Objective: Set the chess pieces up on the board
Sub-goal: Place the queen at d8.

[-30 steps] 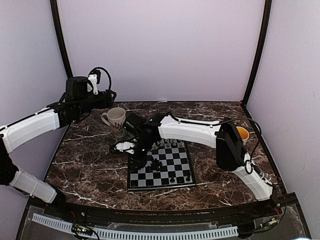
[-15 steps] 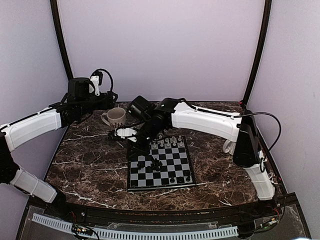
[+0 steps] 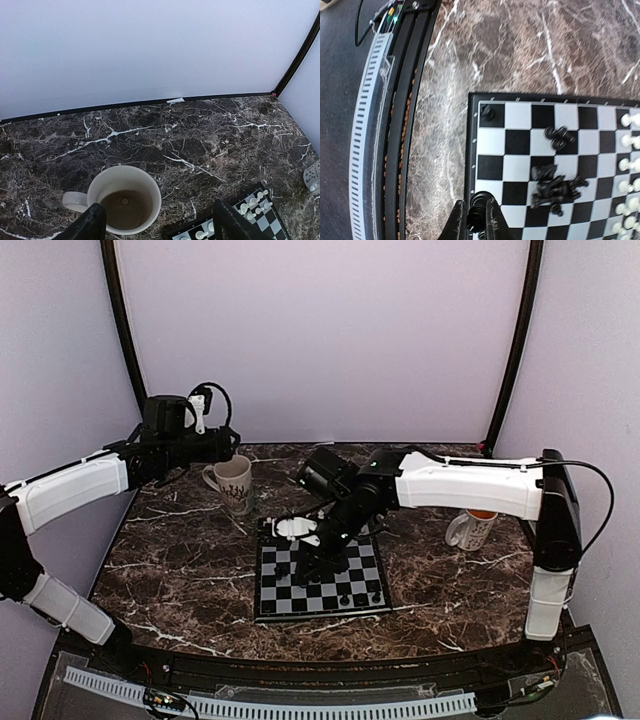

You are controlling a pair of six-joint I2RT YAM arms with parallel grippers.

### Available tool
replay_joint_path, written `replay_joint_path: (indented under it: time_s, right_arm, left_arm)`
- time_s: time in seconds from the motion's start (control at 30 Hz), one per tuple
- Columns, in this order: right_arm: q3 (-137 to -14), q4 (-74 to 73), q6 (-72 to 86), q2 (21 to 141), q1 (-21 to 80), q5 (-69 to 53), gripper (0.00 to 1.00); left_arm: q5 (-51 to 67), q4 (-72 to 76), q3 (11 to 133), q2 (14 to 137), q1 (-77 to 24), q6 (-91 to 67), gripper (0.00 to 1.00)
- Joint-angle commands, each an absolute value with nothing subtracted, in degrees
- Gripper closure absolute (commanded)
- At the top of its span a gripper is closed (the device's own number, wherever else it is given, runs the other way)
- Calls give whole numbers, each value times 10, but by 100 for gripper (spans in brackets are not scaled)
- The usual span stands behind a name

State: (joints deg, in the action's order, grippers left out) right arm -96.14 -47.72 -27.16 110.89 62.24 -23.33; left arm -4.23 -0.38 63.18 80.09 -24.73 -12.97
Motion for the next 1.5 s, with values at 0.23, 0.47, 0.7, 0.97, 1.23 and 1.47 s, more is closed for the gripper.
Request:
replay_joint_path:
  time_s: [0.23, 0.47, 0.7, 0.97, 1.23, 1.47]
  right_arm:
    - [-853, -437, -290, 1055, 627, -198, 91]
    - [-822, -417, -294, 1062, 627, -183, 91]
    - [-821, -412, -294, 1088, 627, -184, 91]
    - [-810, -395, -292, 1098, 627, -172, 90]
    - [-806, -391, -292, 1110, 627, -166, 90]
    - [-802, -391, -292, 1110, 626, -161, 90]
  left_arm:
    - [17, -40, 633, 772, -256, -136, 26]
    - [23, -34, 626, 791, -255, -91, 29]
    - [14, -33, 620, 778, -254, -83, 29]
    - [21, -31, 617, 780, -254, -85, 29]
    - [24, -31, 617, 780, -255, -85, 29]
    - [26, -32, 618, 780, -255, -86, 29]
